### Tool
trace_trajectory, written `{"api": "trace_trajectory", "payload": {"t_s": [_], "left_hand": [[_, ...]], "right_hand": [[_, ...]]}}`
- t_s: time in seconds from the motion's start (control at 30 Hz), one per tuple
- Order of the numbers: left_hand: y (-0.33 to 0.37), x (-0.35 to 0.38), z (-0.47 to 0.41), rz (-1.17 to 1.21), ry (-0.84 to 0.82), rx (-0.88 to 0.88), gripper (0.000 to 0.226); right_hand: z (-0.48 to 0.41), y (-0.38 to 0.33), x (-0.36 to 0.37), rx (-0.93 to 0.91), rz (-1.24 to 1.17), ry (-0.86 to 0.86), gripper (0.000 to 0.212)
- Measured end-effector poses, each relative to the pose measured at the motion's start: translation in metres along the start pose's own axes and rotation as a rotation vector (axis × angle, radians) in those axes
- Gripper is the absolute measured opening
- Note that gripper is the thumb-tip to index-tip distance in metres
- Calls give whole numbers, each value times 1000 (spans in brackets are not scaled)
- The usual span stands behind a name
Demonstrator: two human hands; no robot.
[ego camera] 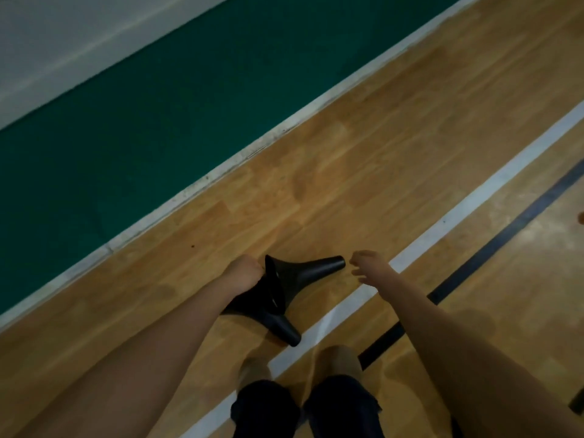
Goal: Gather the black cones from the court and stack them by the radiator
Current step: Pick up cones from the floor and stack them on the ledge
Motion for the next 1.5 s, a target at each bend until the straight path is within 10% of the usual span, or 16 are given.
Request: {"api": "trace_trajectory", "payload": {"t_s": [0.53, 0.93, 1.5], "left_hand": [[-6, 42, -73, 81, 170, 27, 12], [67, -87, 178, 164, 182, 154, 14], [41, -295, 562, 431, 547, 253, 28]], "right_hand": [[-58, 28, 9, 8, 45, 3, 24], [177, -80, -60, -67, 31, 53, 60], [531, -270, -15, -520, -31, -246, 12]]}}
Point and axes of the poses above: each hand's wrist, its own z-axis away from the middle knuckle, its own x-axis out of the palm, y = z × x, the point moved 8 cm from there along -z, towards the middle knuckle, and after that the axes turned 1 degree about -y, right-handed, at the moved point
